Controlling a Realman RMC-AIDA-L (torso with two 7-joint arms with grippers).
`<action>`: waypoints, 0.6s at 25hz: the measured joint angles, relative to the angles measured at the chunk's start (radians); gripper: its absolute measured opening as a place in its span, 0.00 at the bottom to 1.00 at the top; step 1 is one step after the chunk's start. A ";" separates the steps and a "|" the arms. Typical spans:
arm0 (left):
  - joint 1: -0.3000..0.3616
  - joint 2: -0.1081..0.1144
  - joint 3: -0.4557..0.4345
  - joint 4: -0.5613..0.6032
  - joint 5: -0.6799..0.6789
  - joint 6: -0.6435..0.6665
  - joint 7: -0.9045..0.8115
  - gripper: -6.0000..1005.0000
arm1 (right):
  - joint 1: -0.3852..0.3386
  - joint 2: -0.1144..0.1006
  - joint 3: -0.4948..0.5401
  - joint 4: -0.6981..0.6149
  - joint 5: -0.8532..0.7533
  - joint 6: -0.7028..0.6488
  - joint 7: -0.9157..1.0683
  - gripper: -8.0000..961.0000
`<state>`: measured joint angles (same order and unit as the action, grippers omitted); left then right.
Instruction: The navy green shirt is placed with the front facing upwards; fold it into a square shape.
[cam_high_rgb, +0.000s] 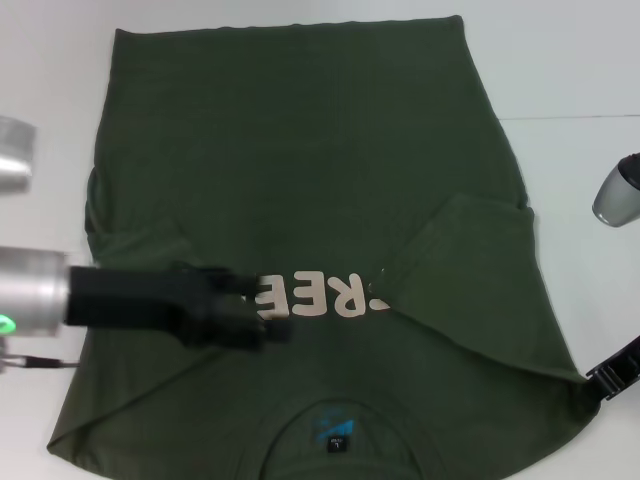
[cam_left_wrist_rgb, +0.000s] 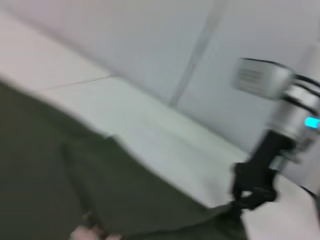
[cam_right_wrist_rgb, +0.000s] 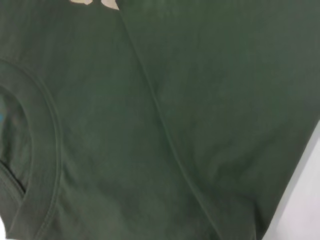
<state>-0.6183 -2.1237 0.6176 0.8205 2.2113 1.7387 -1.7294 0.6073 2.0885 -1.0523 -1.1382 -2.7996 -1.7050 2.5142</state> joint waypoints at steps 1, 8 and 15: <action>0.010 0.001 0.000 0.039 0.014 -0.005 -0.075 0.89 | 0.000 0.000 0.000 -0.002 0.000 0.000 -0.001 0.06; 0.080 0.009 -0.049 0.376 0.227 0.051 -0.588 0.89 | -0.001 -0.002 0.002 -0.003 0.000 0.001 -0.005 0.05; 0.085 0.032 -0.204 0.443 0.364 0.170 -0.842 0.88 | -0.001 -0.002 0.003 -0.005 0.004 -0.003 -0.006 0.05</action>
<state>-0.5330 -2.0922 0.4137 1.2639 2.5756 1.9090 -2.5713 0.6059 2.0861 -1.0496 -1.1432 -2.7961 -1.7083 2.5085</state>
